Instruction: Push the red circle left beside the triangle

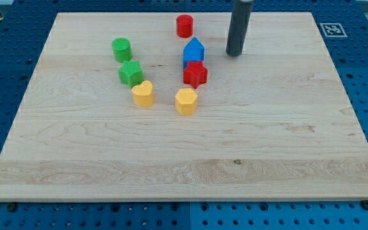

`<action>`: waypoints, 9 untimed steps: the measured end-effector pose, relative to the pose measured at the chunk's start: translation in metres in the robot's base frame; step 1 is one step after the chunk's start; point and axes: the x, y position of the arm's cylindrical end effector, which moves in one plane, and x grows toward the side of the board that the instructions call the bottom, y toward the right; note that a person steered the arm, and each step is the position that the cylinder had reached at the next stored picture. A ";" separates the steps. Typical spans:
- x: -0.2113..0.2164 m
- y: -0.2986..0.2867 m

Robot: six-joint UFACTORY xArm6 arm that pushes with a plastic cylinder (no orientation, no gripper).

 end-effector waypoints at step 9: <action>-0.106 -0.144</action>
